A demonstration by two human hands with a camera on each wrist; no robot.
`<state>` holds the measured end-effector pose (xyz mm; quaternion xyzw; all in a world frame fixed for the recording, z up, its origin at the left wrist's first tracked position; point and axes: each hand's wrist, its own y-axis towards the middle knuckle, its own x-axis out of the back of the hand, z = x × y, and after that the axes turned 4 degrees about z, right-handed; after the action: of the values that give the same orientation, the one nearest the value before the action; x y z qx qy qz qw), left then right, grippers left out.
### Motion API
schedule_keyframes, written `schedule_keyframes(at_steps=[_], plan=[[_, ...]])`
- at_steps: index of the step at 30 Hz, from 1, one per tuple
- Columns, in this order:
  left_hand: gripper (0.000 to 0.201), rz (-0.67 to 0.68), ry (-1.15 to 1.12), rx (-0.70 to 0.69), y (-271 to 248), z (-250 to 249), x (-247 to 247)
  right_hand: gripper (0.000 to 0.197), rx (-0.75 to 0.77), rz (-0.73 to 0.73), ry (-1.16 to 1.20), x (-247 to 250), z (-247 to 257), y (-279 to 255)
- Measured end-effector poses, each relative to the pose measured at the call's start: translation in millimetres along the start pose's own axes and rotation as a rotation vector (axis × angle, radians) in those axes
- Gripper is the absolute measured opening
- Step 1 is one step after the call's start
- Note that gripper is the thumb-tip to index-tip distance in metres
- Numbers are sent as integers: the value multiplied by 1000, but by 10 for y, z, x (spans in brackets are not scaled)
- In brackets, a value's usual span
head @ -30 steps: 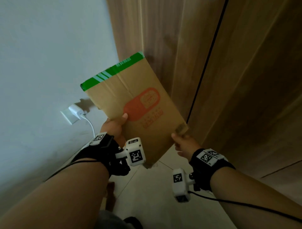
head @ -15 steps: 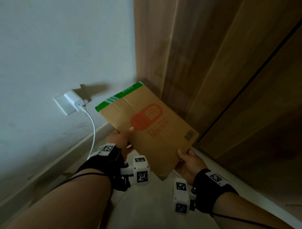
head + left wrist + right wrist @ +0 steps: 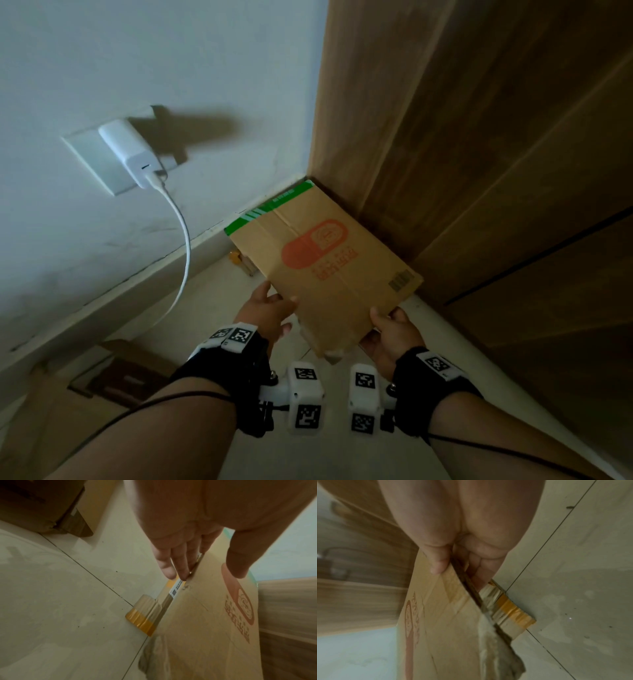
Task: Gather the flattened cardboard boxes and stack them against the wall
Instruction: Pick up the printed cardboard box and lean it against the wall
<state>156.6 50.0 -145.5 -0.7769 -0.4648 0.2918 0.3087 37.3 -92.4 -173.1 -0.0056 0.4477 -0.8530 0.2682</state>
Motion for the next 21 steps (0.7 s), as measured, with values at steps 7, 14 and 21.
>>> schedule_keyframes(at_steps=[7, 14, 21], plan=[[75, 45, 23, -9, 127, 31, -1, 35, -5, -56, -98, -105, 22, 331], [76, 54, 142, 3, 149, 158, 20, 43, -74, -74, -290, -169, -23, 469], [75, 44, 168, -23, 155, 187, 74, 30, -124, -181, -340, -86, -65, 501]])
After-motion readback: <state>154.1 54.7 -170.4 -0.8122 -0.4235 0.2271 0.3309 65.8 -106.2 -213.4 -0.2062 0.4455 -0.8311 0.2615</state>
